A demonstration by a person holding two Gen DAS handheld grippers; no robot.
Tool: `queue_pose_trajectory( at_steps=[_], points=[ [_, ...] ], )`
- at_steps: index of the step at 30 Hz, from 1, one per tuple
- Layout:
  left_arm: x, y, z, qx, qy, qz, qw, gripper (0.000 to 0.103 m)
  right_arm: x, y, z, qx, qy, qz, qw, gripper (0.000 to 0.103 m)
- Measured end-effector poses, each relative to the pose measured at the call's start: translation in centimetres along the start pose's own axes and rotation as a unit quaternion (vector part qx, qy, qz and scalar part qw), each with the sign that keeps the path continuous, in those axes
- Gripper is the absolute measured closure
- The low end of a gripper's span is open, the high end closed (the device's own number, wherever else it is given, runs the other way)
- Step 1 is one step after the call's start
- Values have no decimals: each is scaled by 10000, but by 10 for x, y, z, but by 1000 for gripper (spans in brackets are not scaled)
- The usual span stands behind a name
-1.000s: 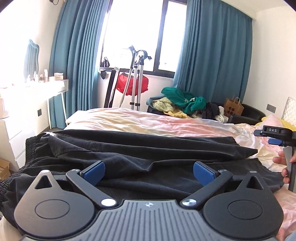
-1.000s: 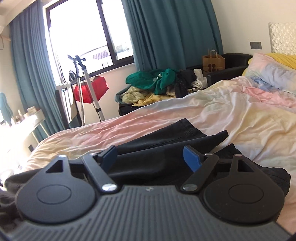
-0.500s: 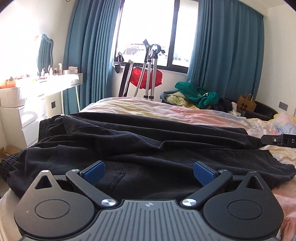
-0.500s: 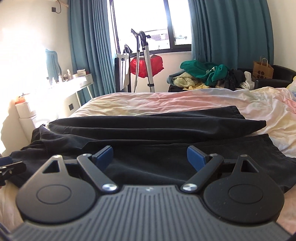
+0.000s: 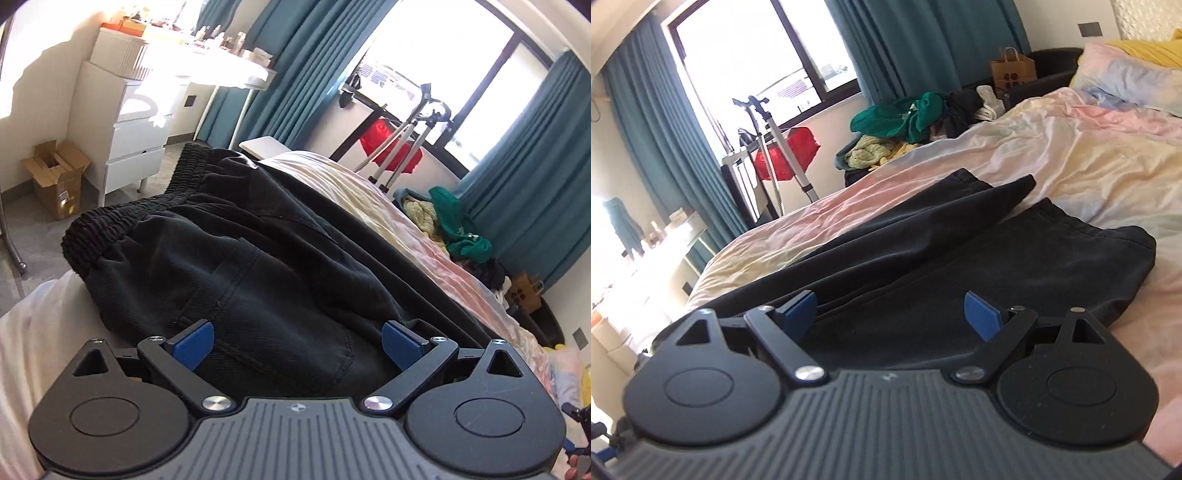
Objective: Fold clothes
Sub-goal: 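Grasp the ribbed waistband with the left gripper while the right gripper grasps the leg end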
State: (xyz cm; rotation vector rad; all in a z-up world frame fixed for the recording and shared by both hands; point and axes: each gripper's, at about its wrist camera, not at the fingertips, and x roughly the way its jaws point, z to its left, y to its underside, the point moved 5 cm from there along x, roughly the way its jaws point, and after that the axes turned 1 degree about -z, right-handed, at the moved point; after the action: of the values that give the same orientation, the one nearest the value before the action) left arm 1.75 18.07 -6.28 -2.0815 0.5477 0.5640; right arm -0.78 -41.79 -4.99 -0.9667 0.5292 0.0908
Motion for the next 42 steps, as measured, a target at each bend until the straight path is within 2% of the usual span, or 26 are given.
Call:
queue_pose_trajectory(
  at_steps=[3, 6, 9, 10, 12, 15, 16, 18, 21, 24, 26, 27, 30, 32, 33, 34, 35, 36, 37, 40, 42],
  points=[
    [0, -13, 41, -884, -102, 131, 9959, 5, 1, -8, -36, 751, 288, -49, 9968, 14],
    [0, -15, 67, -1593, -194, 152, 9869, 6, -12, -14, -70, 1349, 939, -516, 9851, 12],
    [0, -14, 89, -2020, -585, 127, 9776, 13, -26, -22, -79, 1442, 1005, -1035, 9790, 13],
    [1, -14, 95, -2089, -738, 137, 9751, 14, -28, -24, -81, 1499, 975, -1091, 9778, 13],
    [6, -14, 103, -2219, -772, 164, 9719, 19, -25, -24, -86, 1643, 901, -1075, 9764, 14],
    [18, -17, 112, -2432, -691, 248, 9672, 30, -10, -19, -99, 2033, 873, -727, 9725, 14],
    [24, -18, 113, -2473, -684, 294, 9661, 30, -5, -16, -104, 2217, 854, -595, 9695, 14],
    [34, -19, 112, -2478, -657, 342, 9660, 33, 5, -7, -115, 2657, 797, -313, 9603, 13],
    [47, -21, 106, -2330, -596, 332, 9701, 35, 16, -1, -132, 3236, 728, -204, 9432, 14],
    [46, -23, 102, -2414, -159, 201, 9701, 44, 24, 4, -150, 3606, 754, -183, 9295, 14],
    [43, -24, 103, -2627, 295, 106, 9644, 47, 27, 6, -161, 3737, 829, -192, 9237, 14],
    [41, -25, 104, -2752, 543, 61, 9598, 47, 29, 7, -167, 3802, 866, -196, 9206, 19],
    [38, -25, 106, -3055, 1183, -38, 9448, 45, 34, 10, -184, 3995, 978, -208, 9113, 26],
    [39, -23, 107, -3152, 1282, -33, 9403, 44, 38, 12, -195, 4123, 1053, -216, 9047, 29],
    [42, -21, 108, -3149, 1210, 23, 9414, 44, 39, 14, -201, 4186, 1090, -220, 9013, 32],
    [45, -20, 107, -3129, 1122, 96, 9431, 44, 44, 15, -206, 4187, 1138, -187, 9007, 32],
    [48, -19, 107, -3110, 1070, 150, 9442, 44, 49, 15, -208, 4131, 1180, -164, 9028, 36],
    [51, -18, 107, -3096, 1045, 191, 9449, 43, 52, 14, -210, 4068, 1210, -169, 9053, 46],
    [54, -17, 106, -3092, 1015, 217, 9453, 42, 56, 13, -212, 4004, 1240, -175, 9078, 49],
    [62, -18, 107, -3047, 911, 305, 9476, 42, 67, 11, -218, 3810, 1330, -191, 9148, 66],
    [66, -18, 110, -2993, 850, 371, 9497, 42, 74, 10, -222, 3680, 1389, -201, 9192, 98]
  ],
)
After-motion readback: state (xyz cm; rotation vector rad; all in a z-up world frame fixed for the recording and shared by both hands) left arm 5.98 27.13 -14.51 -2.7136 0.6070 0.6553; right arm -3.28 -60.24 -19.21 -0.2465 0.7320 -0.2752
